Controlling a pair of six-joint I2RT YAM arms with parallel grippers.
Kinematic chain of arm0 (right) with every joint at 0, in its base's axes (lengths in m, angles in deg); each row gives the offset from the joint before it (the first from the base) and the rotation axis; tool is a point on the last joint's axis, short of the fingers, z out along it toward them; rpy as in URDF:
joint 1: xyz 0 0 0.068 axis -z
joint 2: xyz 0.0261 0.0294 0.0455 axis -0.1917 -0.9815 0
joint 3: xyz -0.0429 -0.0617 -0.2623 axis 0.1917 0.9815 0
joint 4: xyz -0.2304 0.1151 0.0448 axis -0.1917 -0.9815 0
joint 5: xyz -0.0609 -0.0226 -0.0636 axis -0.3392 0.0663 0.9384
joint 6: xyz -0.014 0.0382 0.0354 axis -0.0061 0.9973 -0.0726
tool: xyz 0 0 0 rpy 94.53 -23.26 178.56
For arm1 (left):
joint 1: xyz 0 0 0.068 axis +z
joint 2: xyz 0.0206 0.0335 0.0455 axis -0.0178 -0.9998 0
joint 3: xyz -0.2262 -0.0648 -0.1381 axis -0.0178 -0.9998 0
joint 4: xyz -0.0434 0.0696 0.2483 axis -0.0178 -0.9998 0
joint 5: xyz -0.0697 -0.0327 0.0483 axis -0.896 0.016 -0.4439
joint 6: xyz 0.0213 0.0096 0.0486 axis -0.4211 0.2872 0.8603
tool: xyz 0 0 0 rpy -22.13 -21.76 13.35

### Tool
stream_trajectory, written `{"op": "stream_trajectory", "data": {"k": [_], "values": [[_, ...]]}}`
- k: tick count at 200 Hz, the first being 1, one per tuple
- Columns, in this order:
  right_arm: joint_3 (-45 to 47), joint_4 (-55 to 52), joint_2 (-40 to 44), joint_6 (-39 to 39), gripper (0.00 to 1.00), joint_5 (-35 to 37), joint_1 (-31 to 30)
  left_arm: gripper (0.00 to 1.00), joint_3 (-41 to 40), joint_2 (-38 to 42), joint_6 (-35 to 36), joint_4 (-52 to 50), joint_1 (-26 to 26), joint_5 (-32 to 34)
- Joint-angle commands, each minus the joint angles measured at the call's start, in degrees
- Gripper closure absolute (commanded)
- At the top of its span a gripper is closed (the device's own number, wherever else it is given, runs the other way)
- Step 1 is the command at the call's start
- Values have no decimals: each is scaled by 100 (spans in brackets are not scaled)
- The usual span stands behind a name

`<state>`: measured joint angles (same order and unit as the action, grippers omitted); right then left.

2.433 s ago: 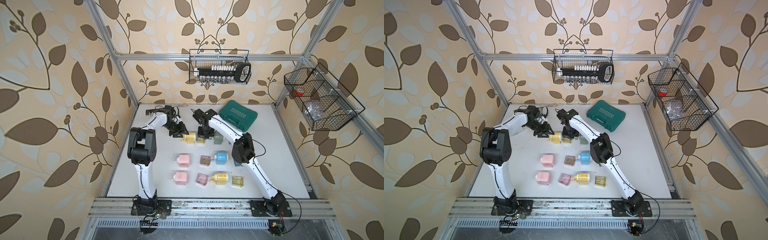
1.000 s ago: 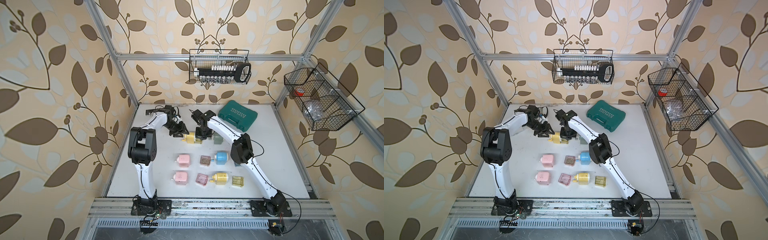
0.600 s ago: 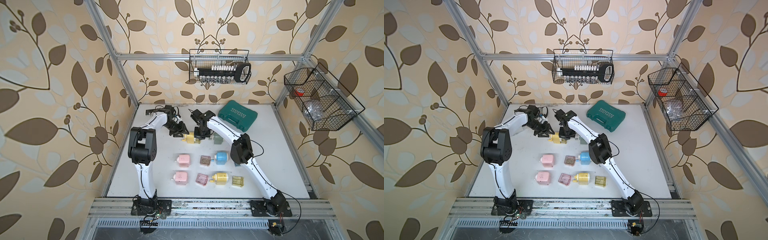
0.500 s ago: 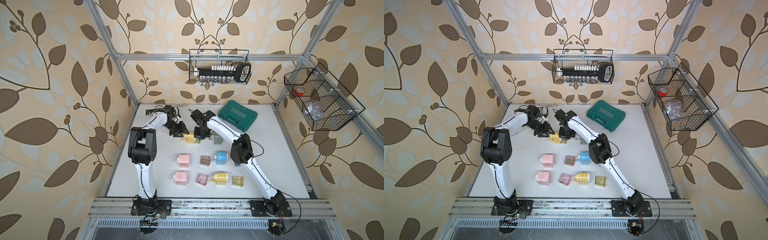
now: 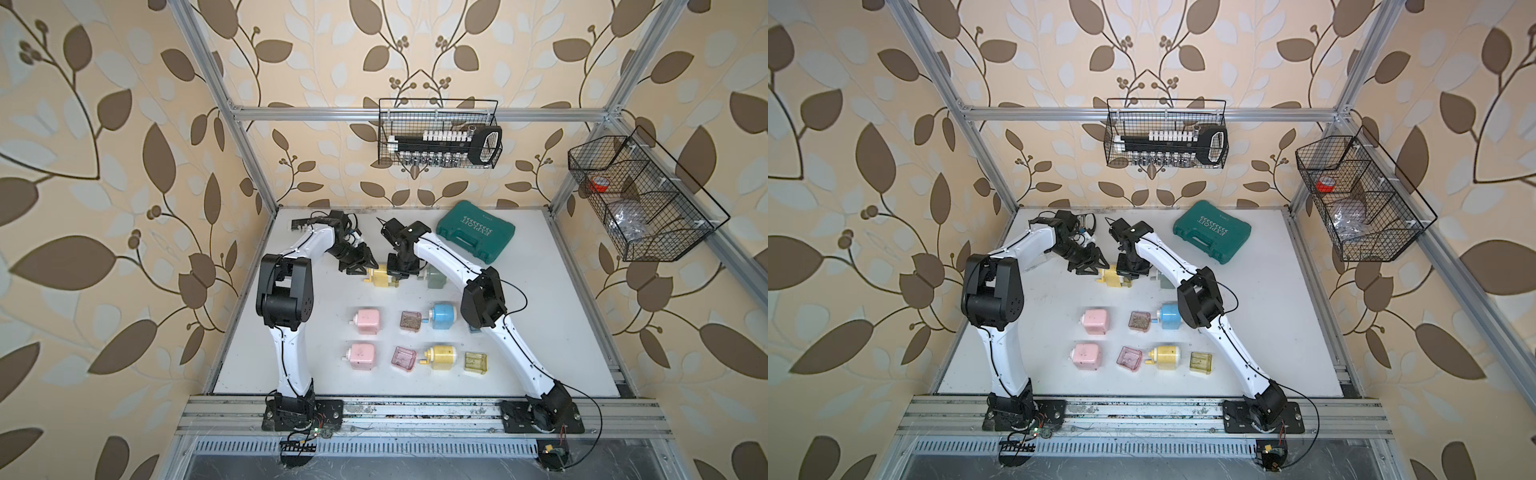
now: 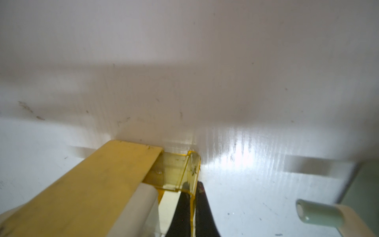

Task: Put the tray back into the pencil sharpener
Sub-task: Close the container of the pencil sharpener.

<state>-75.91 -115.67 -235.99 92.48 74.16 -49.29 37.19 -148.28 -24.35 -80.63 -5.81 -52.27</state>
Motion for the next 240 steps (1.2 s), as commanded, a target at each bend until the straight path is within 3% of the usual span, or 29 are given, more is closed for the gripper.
{"op": "stream_trajectory", "data": {"k": [1,164,240], "values": [[5,291,187,10,100,-273,-87,51,-49,-322,141,-100,-178,350],[127,319,609,-139,87,-201,-43,50,-28,-283,153,-136,-175,373],[989,353,1257,-157,92,121,198,51,-19,-305,156,-140,-178,380]]}}
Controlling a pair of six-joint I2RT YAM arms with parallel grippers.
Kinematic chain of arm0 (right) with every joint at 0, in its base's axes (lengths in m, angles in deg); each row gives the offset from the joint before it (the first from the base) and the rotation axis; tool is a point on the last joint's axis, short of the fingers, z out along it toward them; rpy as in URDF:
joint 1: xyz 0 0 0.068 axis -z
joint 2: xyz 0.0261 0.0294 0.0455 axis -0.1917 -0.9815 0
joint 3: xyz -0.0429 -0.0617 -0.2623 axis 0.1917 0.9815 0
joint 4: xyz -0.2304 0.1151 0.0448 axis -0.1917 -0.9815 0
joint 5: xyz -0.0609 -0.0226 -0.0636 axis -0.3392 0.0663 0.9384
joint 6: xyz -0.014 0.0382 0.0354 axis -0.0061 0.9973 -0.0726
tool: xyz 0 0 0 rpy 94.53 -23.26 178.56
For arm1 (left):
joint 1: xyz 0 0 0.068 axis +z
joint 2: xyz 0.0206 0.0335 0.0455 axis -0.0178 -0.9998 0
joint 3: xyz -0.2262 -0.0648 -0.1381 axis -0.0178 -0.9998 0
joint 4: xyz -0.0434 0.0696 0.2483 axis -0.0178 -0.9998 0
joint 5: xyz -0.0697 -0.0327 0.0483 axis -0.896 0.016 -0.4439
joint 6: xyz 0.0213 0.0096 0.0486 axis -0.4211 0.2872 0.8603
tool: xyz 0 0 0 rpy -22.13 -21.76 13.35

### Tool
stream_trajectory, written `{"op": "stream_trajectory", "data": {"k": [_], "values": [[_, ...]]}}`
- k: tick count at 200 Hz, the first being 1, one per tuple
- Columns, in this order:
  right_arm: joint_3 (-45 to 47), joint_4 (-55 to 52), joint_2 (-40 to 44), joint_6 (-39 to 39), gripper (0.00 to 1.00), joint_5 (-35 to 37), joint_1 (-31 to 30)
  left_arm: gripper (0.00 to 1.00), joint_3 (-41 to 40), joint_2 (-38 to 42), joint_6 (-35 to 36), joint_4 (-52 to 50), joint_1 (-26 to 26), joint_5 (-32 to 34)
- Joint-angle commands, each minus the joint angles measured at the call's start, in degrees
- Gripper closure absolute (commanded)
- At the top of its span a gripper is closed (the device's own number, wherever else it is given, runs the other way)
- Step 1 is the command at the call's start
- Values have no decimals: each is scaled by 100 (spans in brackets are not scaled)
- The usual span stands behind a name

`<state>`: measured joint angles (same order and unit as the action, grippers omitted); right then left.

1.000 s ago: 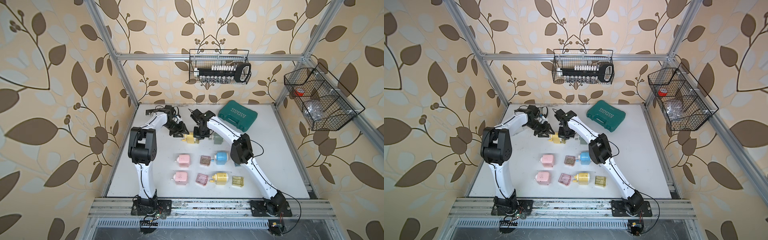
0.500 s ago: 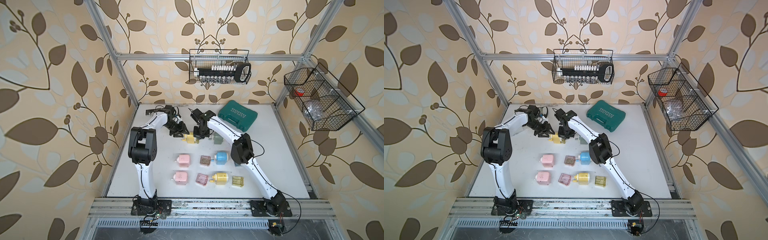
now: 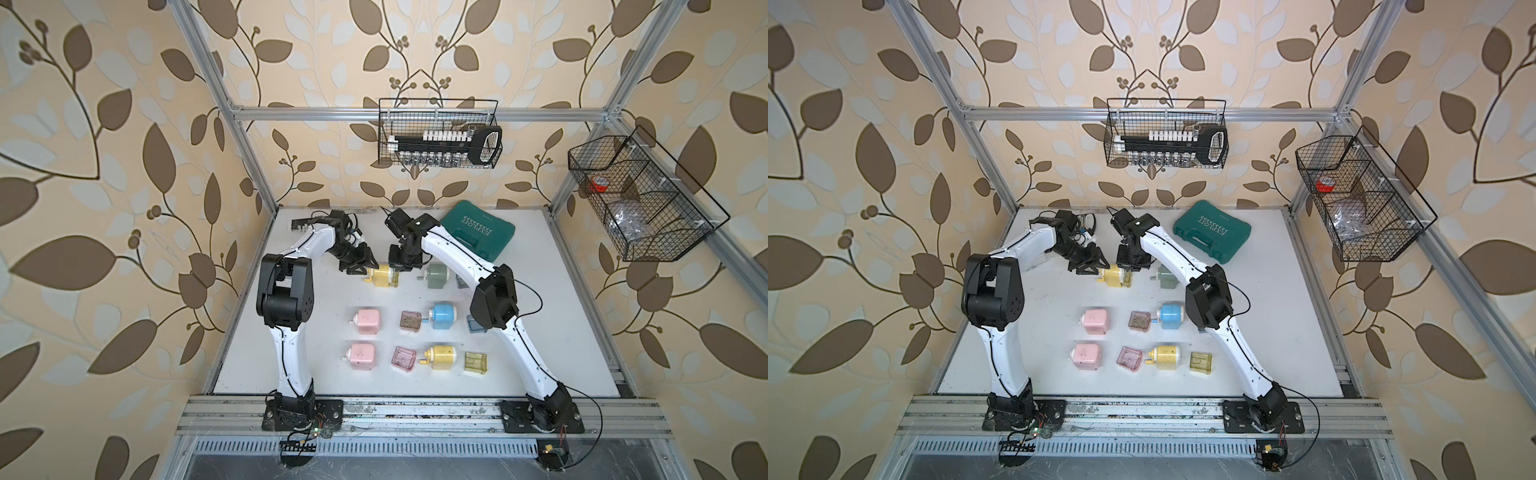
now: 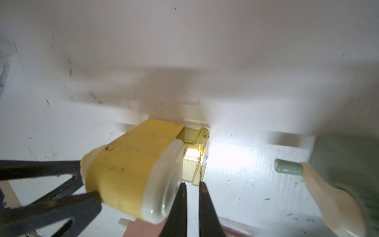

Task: Put the tray back into the pencil sharpener
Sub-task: Close the container of the pencil sharpener.

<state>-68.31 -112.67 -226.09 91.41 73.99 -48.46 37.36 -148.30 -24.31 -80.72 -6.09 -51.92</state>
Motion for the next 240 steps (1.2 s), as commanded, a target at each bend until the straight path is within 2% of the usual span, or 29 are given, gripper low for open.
{"op": "stream_trajectory", "data": {"k": [1,131,240], "values": [[233,53,267,-50,92,140,126,51,-35,-302,153,-131,-150,348],[424,319,-458,95,100,-380,104,51,-41,-337,143,-140,-145,351],[719,858,-332,195,100,-908,77,51,-41,-354,136,-140,-144,357]]}}
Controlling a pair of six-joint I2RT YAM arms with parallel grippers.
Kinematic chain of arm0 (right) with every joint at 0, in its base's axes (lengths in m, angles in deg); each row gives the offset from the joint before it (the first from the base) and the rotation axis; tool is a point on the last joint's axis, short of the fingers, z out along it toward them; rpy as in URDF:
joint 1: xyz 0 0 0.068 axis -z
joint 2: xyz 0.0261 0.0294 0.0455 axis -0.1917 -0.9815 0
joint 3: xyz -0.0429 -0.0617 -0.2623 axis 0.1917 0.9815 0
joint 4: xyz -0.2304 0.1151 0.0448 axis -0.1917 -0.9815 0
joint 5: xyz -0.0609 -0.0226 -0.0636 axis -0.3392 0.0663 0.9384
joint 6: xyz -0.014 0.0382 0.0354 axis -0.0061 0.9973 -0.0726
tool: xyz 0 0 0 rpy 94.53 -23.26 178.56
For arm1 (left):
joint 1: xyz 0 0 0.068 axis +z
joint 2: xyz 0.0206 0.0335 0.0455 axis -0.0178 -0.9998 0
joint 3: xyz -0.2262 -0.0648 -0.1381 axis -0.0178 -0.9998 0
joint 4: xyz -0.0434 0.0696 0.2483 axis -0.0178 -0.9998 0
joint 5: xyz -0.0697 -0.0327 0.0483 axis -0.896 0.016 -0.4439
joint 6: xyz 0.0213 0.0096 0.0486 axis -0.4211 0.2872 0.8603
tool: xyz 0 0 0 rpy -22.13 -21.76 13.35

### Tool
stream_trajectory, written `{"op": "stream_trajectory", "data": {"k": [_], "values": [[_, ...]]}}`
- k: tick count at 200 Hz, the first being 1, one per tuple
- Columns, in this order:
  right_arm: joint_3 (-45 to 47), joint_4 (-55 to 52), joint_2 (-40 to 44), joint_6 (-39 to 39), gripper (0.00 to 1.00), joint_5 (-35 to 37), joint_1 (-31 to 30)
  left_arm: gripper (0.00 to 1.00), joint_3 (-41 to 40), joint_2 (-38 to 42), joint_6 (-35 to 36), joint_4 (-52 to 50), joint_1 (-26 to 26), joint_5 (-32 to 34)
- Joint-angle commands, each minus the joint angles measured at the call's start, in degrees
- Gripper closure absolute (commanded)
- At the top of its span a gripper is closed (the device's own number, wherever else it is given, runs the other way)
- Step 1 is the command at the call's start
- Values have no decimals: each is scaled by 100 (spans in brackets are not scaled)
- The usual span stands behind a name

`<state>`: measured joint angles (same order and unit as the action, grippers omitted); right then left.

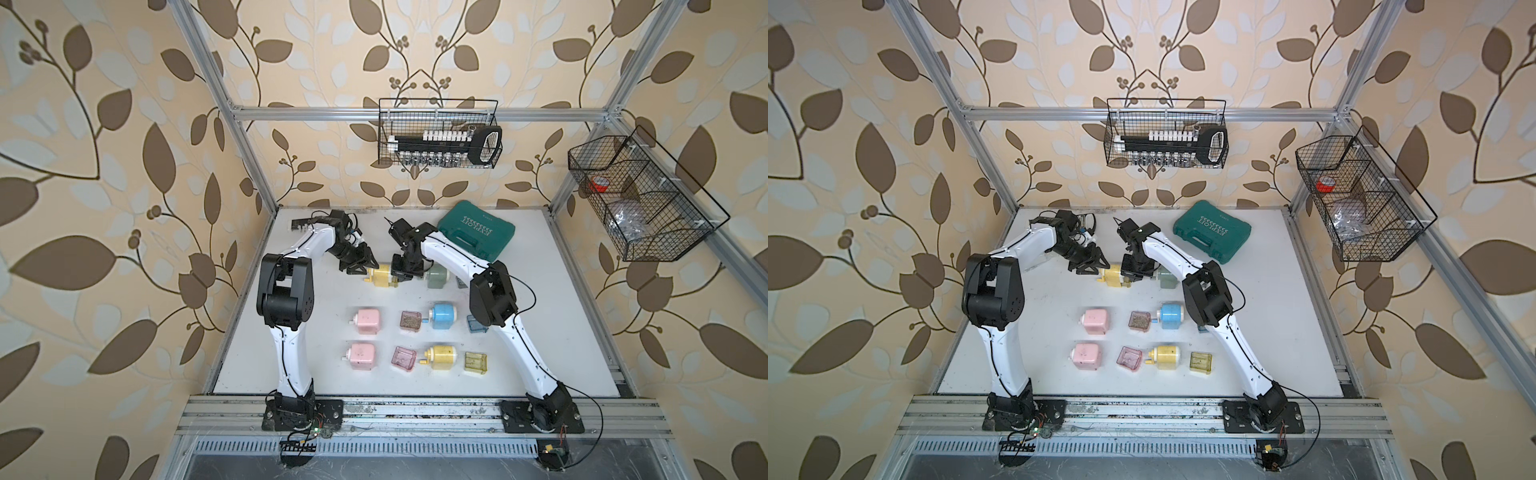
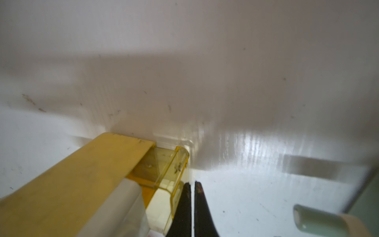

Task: Put the tray back into the pencil sharpener
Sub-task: Close the container of the pencil sharpener.

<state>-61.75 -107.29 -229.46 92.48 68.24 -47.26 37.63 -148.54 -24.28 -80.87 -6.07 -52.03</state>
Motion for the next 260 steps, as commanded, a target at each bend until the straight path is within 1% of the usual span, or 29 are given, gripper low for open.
{"op": "stream_trajectory", "data": {"k": [1,77,112,149,162,184,216,236,260], "values": [[65,317,9,88,100,-331,-44,50,-68,-331,134,-134,-149,369],[194,678,101,146,100,-639,-42,51,-60,-360,134,-142,-146,380],[327,1133,214,283,100,-865,-52,50,-60,-372,133,-143,-152,371],[698,1652,428,388,100,-1085,-52,50,-79,-376,127,-142,-152,371],[815,1637,539,388,100,-973,-53,50,-69,-375,123,-146,-152,380],[811,1345,727,279,100,-525,-48,50,-61,-366,124,-149,-152,389],[617,744,964,-52,100,106,-56,45,-86,-252,116,-101,-150,437],[665,546,1113,-158,99,279,-60,40,-86,-186,97,-68,-152,433],[865,504,1263,-182,97,295,-70,36,-128,-75,70,-5,-144,441]]}}
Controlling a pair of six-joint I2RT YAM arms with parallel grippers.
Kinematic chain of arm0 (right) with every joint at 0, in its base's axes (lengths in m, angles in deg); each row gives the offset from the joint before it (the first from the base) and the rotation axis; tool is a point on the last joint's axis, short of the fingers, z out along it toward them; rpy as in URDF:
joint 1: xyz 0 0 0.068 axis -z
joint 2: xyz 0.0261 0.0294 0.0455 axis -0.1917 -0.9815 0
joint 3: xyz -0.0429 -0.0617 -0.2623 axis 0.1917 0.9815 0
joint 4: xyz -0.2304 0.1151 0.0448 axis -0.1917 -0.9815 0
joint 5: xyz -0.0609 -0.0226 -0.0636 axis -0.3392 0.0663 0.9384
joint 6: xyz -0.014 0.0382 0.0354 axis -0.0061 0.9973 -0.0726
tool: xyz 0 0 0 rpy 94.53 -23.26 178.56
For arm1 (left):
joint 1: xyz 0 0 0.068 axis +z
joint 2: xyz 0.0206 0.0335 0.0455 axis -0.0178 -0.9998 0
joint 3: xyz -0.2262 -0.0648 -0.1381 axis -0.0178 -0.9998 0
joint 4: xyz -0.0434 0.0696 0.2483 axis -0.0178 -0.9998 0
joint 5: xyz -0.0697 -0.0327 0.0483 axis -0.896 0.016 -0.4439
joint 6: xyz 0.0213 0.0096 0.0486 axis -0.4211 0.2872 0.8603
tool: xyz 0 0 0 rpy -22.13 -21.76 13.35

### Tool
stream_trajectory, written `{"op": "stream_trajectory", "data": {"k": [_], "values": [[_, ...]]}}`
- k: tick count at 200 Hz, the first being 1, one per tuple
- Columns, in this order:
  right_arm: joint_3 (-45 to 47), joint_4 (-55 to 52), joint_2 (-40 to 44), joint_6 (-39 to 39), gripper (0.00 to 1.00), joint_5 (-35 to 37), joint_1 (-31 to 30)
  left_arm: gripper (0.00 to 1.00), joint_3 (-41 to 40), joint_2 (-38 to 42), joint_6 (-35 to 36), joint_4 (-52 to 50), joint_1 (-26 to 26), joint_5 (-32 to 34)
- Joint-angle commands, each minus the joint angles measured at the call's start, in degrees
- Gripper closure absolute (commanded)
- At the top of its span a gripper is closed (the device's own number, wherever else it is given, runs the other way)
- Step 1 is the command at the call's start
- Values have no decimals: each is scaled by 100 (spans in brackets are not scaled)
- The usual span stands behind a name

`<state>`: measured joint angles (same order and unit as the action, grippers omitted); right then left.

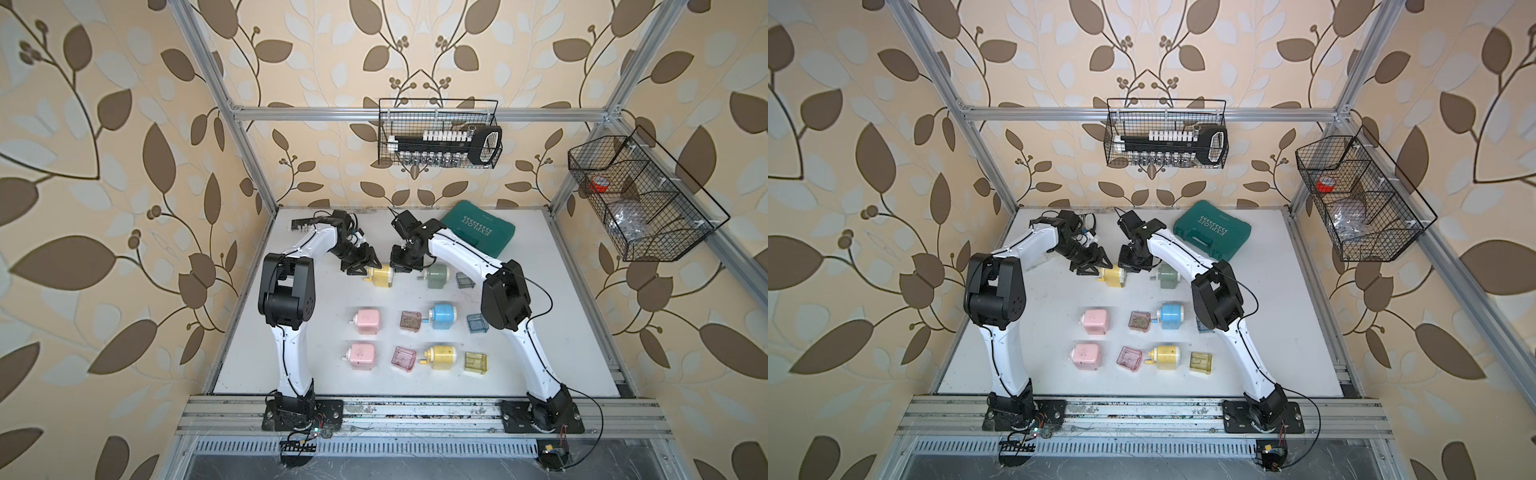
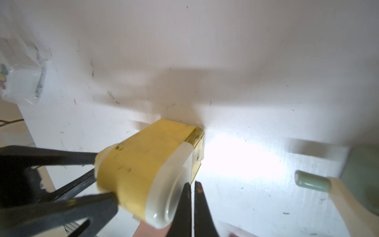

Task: Put the tray back into the pencil sharpener
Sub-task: Close the container of the pencil sharpener, then pick up the container from the center of the board.

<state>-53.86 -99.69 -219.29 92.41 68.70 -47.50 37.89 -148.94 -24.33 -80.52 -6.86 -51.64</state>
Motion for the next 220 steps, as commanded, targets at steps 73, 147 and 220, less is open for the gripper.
{"op": "stream_trajectory", "data": {"k": [73,147,220], "values": [[330,-577,684,-317,86,525,-183,25,-300,332,-58,318,9,270],[1322,-682,1646,-183,72,1029,-521,24,-688,1115,-274,965,258,147],[2086,-931,2057,548,70,1354,-1335,24,-1519,2703,-481,527,300,1255]]}}
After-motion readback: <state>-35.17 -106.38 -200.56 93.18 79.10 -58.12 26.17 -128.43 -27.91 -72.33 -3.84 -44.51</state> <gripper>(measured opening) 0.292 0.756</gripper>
